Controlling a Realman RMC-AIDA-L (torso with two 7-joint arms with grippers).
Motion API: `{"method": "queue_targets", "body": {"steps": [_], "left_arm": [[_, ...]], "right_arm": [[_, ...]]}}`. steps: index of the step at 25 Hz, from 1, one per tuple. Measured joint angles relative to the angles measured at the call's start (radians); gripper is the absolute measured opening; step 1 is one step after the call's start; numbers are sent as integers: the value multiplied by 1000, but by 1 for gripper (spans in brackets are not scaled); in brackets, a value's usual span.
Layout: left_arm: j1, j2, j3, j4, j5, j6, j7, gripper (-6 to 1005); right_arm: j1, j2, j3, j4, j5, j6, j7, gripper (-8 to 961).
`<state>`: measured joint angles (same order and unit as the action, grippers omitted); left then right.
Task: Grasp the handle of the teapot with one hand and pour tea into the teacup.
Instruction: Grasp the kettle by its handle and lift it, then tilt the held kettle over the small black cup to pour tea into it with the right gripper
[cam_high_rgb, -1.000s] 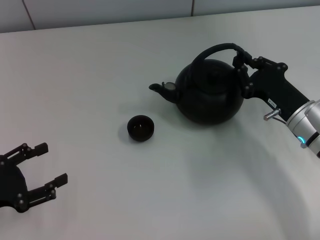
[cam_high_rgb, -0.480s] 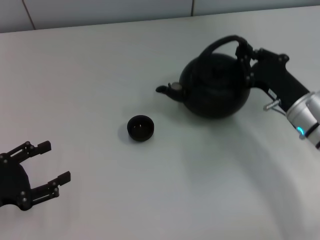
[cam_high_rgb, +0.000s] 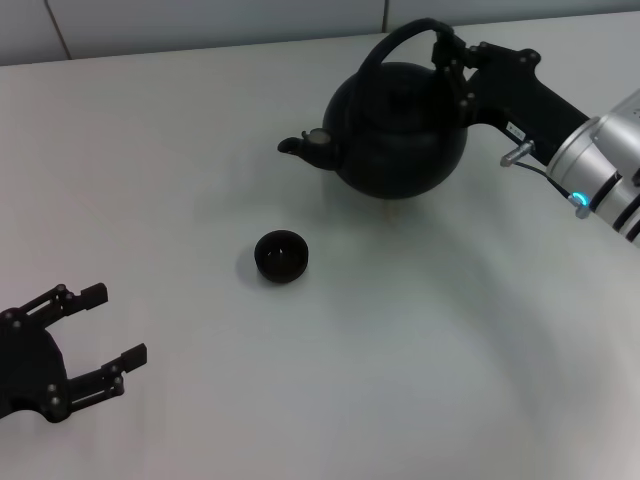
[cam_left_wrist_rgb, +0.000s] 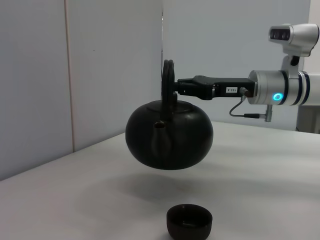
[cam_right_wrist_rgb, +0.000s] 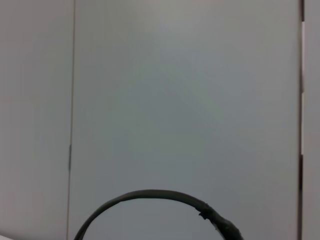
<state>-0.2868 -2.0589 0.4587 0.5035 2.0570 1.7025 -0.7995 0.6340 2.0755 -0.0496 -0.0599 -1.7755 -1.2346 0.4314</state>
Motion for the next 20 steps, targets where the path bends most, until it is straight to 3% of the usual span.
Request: {"method": "queue_targets", "body": {"steps": [5, 20], "left_arm": [[0, -1, -2, -10, 0, 0, 5, 815], [-3, -1, -9, -11, 0, -5, 6, 814]], "right_arm": [[8, 0, -35, -13, 0, 1, -1, 83], [37, 1, -280, -177, 4, -61, -23, 82]]}}
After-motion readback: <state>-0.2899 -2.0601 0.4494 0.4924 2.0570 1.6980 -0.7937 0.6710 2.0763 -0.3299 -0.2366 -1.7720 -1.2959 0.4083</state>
